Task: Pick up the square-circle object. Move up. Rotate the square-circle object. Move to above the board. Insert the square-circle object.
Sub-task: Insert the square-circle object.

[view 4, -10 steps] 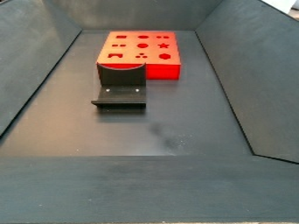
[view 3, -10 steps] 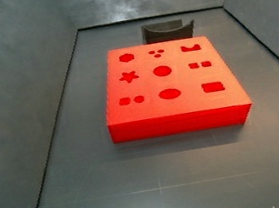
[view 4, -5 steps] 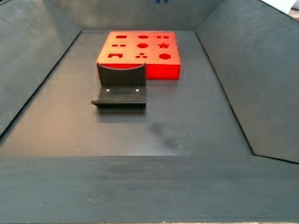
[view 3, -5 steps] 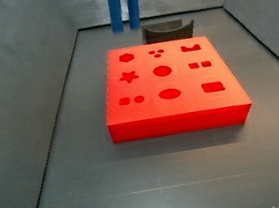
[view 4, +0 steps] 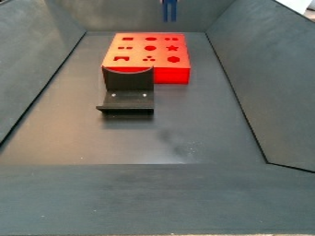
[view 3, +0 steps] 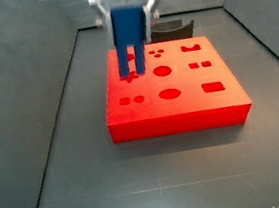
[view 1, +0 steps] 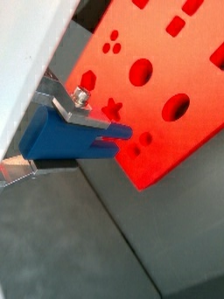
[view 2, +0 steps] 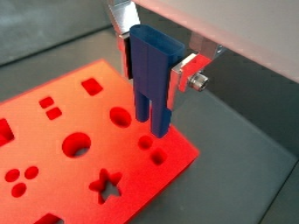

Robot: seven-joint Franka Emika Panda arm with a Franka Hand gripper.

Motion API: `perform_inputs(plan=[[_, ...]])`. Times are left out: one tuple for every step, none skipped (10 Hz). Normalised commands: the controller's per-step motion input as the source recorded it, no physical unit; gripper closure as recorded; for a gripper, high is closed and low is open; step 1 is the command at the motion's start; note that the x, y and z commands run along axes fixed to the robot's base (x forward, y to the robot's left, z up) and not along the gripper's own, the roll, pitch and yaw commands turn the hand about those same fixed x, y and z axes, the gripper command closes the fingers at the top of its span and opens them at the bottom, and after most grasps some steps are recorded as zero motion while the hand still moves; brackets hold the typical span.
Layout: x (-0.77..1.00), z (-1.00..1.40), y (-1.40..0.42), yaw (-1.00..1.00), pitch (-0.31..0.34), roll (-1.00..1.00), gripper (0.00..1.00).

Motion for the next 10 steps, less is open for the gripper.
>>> perform_inputs(plan=[[-0.33, -0.68, 0.11, 0.0, -0.064, 0.34, 1.0], [-0.35, -0.58, -0.01, -0.07, -0.074, 0.35, 1.0], [-0.04, -0.21, -0.1, -0.1, -0.201, 0.05, 1.0], [0.0, -0.23, -0.14, -0.08, -0.271, 0.0, 1.0], [0.07, -0.31, -0.13, -0.08, -0.309, 0.0, 1.0], [0.06, -0.21, -0.14, -0.03, -0.219, 0.02, 1.0], [0.0, -0.16, -0.13, 0.0, -0.19, 0.03, 1.0], [0.0, -0.15, -0.11, 0.0, -0.17, 0.03, 1.0], [0.0, -0.18, -0.03, 0.0, -0.169, 0.01, 1.0], [0.09, -0.26, 0.0, 0.0, -0.089, 0.05, 1.0]])
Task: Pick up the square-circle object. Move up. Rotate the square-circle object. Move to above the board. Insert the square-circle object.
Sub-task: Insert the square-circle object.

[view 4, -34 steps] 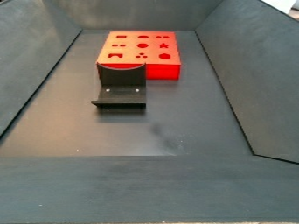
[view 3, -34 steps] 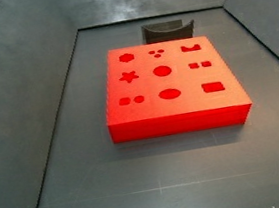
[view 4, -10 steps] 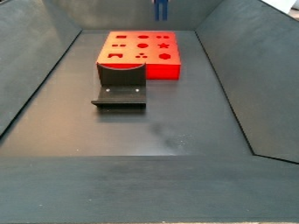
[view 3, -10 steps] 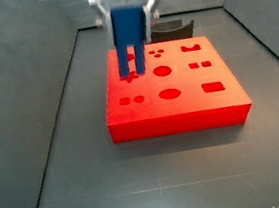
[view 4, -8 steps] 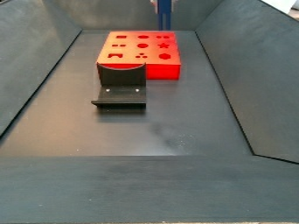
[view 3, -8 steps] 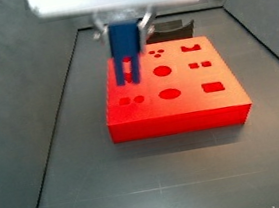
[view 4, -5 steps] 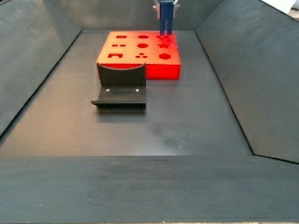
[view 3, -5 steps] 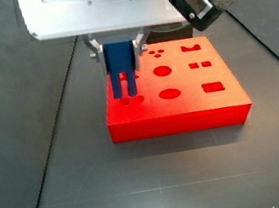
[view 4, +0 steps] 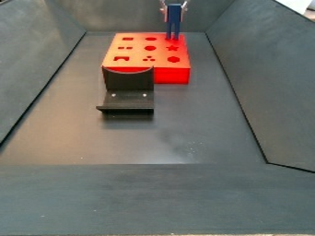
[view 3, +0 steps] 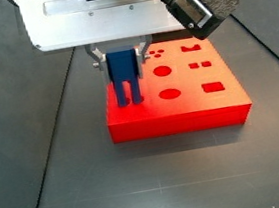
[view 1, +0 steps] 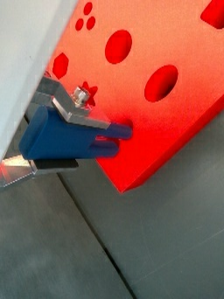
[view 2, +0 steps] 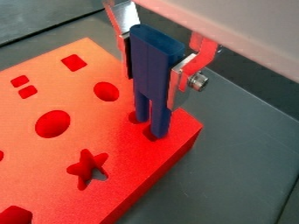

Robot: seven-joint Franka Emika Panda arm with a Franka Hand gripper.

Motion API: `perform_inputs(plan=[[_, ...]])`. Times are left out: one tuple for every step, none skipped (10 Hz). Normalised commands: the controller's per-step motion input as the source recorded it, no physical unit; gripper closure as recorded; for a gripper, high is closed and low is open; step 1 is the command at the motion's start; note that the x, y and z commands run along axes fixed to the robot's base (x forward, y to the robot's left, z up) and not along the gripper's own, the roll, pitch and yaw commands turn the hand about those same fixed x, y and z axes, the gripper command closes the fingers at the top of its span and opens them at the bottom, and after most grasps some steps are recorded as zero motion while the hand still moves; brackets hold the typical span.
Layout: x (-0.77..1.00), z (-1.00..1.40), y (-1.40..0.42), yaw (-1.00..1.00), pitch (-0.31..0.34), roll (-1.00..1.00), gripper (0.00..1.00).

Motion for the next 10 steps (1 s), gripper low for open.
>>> perform_inputs(plan=[[0.2, -0.27, 0.04, 0.0, 0.0, 0.07, 1.0], [0.18, -0.31, 0.12, 0.01, 0.004, 0.15, 1.0], [0.11, -0.39, 0.08, 0.08, 0.044, 0.23, 1.0], [0.0, -0.42, 0.02, 0.06, 0.027, 0.25, 1.0], [0.0, -0.55, 0.0, 0.03, 0.0, 0.2, 1.0], [0.0, -0.69, 0.0, 0.0, -0.027, 0.15, 1.0], [0.0, -0.64, 0.0, 0.0, -0.011, 0.07, 1.0], [0.0, -0.16, 0.0, -0.02, -0.057, -0.07, 1.0], [0.0, -0.04, 0.0, 0.0, -0.02, -0.02, 1.0], [0.0, 0.0, -0.05, 0.01, 0.0, 0.03, 1.0]])
